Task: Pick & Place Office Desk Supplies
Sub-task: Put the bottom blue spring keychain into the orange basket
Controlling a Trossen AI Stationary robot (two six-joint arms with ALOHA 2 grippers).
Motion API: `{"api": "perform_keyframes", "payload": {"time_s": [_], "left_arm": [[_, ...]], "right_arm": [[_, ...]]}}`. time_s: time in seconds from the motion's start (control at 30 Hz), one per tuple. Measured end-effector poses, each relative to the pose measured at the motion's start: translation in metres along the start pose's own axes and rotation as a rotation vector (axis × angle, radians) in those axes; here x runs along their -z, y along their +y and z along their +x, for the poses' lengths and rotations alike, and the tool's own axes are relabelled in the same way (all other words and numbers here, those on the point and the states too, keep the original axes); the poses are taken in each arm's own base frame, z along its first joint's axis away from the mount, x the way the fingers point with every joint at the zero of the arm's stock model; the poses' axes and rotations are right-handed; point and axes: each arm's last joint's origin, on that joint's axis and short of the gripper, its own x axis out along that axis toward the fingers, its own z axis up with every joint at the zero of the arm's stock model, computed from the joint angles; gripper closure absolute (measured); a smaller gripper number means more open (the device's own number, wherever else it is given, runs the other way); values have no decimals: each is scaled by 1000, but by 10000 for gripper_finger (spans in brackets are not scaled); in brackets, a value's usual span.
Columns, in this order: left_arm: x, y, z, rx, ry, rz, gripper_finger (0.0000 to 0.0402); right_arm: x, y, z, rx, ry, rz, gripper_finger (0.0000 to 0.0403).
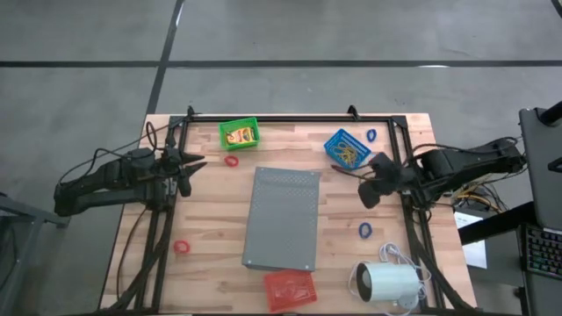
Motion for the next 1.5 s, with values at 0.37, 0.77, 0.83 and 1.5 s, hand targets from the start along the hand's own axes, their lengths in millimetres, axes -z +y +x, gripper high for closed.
{"api": "perform_keyframes", "payload": {"time_s": [0.37, 0.77, 0.83, 1.5], "left_arm": [[0, 0, 0, 0, 0, 0, 303], [0, 1, 0, -50, 0, -19, 303], [0, 1, 0, -50, 0, -22, 303], [0, 2, 0, -53, 0, -25, 303]], "right_arm": [[26, -5, 23, 216, 226, 188, 328], [50, 15, 81, 396, 465, 112, 306], [56, 19, 90, 433, 497, 97, 300], [99, 19, 123, 453, 481, 12, 261]]}}
